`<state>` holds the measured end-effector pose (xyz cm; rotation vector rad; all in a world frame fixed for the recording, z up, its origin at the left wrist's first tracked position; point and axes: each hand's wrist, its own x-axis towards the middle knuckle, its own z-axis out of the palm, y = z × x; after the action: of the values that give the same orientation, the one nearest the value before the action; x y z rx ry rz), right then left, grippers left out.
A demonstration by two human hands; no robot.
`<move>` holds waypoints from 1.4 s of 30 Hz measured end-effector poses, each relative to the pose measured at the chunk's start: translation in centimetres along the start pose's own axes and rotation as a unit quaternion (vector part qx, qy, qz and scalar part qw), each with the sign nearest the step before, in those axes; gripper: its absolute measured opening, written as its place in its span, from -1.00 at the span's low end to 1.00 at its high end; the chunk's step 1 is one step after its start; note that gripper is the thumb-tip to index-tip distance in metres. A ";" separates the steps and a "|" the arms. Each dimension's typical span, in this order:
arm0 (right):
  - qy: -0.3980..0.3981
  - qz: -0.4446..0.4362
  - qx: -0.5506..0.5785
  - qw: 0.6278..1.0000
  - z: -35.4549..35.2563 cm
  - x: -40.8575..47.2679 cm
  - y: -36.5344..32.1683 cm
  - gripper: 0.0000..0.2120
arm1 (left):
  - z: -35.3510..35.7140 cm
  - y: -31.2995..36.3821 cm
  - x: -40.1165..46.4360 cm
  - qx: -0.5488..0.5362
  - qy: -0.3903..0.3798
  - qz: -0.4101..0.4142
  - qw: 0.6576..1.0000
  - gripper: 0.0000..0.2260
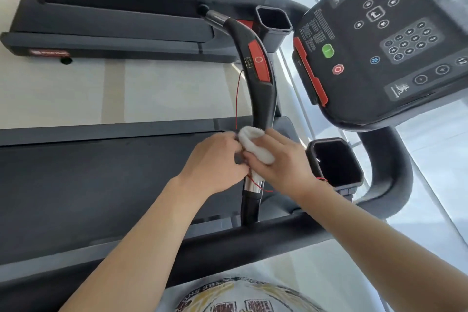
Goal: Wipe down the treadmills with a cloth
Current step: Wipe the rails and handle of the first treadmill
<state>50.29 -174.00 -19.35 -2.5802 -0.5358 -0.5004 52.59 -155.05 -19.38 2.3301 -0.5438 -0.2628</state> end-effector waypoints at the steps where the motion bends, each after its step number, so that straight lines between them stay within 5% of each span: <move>1: -0.007 -0.008 -0.005 1.000 -0.2 -0.2 0.2 -0.70 | 0.1 0.1 0.0 0.000 0.001 0.002 1.000 -0.88; 3: -0.001 -0.014 -0.039 0.999 -0.3 1.0 0.8 -0.68 | 0.2 0.3 0.1 -0.014 0.013 -0.002 1.000 -0.89; 9: 0.070 0.159 -0.032 0.984 -0.3 10.4 2.1 -0.73 | 0.7 0.4 0.2 -0.041 0.041 -0.024 0.998 -0.86; 17: -0.009 0.170 -0.111 0.979 -0.6 15.5 2.9 -0.77 | 0.9 0.4 0.1 -0.051 0.039 -0.027 0.998 -0.85; 26: 0.015 0.148 0.000 0.989 -0.8 1.7 -1.3 -0.73 | 1.0 1.0 0.0 -0.022 0.072 -0.022 0.997 -0.83; 37: 0.083 0.312 0.093 0.942 -0.7 17.1 5.6 -0.74 | 1.4 0.4 0.0 -0.035 0.066 0.001 0.997 -0.82; 42: 0.097 0.326 0.132 0.931 -0.5 14.9 5.1 -0.68 | 1.6 0.4 0.1 -0.046 0.070 0.002 0.996 -0.84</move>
<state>65.25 -174.18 -14.35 -2.2317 0.3072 -0.4014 52.05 -156.28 -20.26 2.2375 -0.4582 -0.1189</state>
